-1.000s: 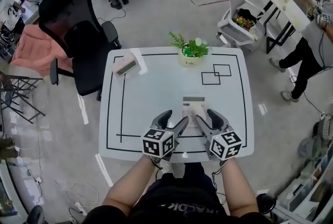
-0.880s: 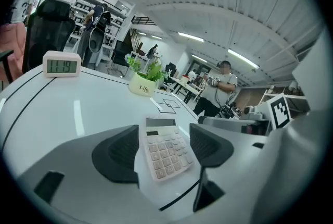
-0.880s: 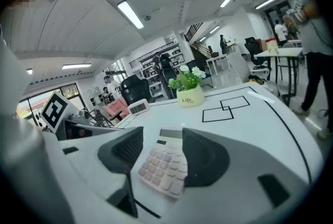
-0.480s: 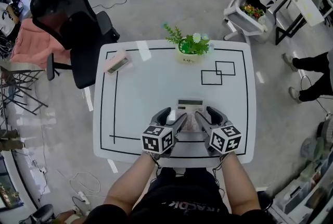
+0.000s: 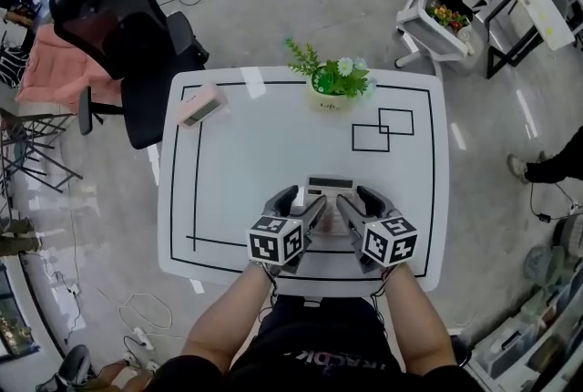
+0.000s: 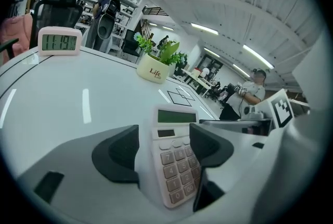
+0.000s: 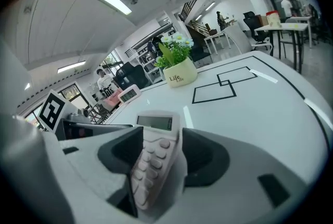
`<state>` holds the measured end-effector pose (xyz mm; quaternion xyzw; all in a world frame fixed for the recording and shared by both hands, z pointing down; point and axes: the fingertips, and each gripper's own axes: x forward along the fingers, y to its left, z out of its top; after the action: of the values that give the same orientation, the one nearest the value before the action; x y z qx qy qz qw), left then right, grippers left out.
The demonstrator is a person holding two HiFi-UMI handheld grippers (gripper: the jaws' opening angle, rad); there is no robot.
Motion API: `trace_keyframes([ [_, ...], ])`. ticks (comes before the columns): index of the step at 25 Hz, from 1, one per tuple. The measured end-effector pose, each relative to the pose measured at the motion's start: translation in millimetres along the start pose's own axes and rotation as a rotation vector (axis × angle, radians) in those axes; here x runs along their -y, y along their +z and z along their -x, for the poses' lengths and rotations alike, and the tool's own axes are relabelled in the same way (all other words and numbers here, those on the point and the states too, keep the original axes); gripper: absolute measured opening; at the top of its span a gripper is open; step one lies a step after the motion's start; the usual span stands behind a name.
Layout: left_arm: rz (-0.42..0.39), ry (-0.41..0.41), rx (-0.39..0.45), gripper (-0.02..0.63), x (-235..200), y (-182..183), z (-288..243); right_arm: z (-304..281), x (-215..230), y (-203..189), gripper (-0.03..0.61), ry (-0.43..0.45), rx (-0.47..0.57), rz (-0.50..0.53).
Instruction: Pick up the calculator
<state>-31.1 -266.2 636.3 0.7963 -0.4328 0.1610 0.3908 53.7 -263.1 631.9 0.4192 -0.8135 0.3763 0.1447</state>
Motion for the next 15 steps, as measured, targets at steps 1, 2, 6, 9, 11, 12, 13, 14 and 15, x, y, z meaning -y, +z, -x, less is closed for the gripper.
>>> trace_keyframes([
  [1,0.001,0.001,-0.002,0.296,-0.3,-0.6,-1.3,-1.3,0.7,-0.1,0.219,-0.001,-0.004,-0.004],
  [2,0.001,0.001,-0.004,0.296,-0.5,-1.0,-2.7,-2.8,0.9,-0.3,0.219,-0.001,-0.009,-0.007],
  [6,0.001,0.002,-0.009,0.296,0.0,-1.1,-7.9,-8.7,-0.1,-1.8,0.219,-0.004,-0.029,-0.012],
  [9,-0.006,0.004,-0.014,0.296,0.0,0.4,-9.9,-11.3,-0.7,-1.9,0.219,-0.015,-0.041,-0.008],
  [11,-0.013,0.006,-0.02,0.296,0.4,1.2,-10.9,-12.7,0.1,-2.1,0.219,-0.029,-0.051,-0.004],
  [12,-0.019,0.005,-0.024,0.296,1.0,1.2,-11.5,-13.5,0.5,-2.6,0.219,-0.039,-0.058,-0.001],
  [13,-0.025,0.005,-0.027,0.296,1.5,1.1,-12.2,-14.5,1.0,-3.3,0.219,-0.05,-0.065,0.005],
  [14,-0.032,0.006,-0.032,0.296,1.6,0.9,-13.3,-15.8,1.4,-4.1,0.219,-0.06,-0.072,0.012],
  [15,-0.036,0.01,-0.036,0.295,1.3,0.9,-14.6,-17.2,1.8,-4.7,0.219,-0.07,-0.077,0.02],
])
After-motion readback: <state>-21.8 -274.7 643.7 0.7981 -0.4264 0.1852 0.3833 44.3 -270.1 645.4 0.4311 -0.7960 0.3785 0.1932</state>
